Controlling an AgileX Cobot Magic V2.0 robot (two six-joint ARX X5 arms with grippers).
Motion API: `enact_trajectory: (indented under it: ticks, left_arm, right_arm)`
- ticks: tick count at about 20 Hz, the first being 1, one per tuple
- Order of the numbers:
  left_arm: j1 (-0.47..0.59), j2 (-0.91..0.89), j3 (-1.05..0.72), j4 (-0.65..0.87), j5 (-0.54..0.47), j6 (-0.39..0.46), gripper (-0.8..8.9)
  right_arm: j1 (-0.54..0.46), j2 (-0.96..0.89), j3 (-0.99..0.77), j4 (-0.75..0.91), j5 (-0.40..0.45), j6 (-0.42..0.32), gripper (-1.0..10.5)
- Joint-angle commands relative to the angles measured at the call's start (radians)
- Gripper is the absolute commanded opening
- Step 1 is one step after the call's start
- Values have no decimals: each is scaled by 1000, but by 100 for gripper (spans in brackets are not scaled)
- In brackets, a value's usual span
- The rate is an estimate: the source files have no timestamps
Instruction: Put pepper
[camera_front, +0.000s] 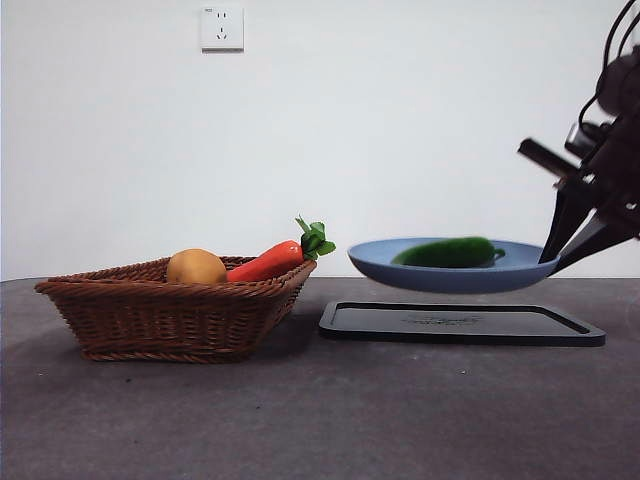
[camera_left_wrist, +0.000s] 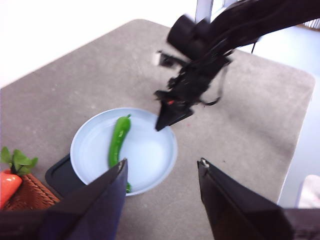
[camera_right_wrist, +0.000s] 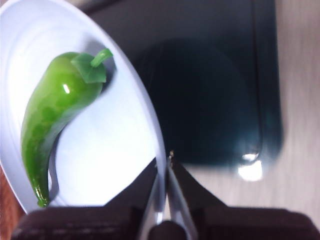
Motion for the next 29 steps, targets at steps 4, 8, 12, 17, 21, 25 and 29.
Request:
enact_trajectory:
  ticks: [4,8,12,17,21,25,29]
  left_arm:
    - [-10,-13,14,-15,-2,-27,251]
    - [-10,-13,14,-27,-2,-29,251]
    - [-10,-13,14,-28,-2,-29,251]
    - [-10,-13,14,-40,-2,-29,251]
    - [-10,-13,14,-41,-3,-29,251]
    - [-10,-13,14,-41,-3,-28,251]
    - [-10,-13,14,-49,-2,-28,251]
  right_arm:
    - [-7,169,124,42,14,7,3]
    - [-8,209,137,79,15,7,3]
    - [-8,237,137,54,18,2,3]
    - [-8,236,137,48,14,-5,135]
    - [-13,187,137,18,14,-27,196]
    - [-22,11,137,-81,14,-60,196]
    - [-11,-242,137,-288,7,-220,194]
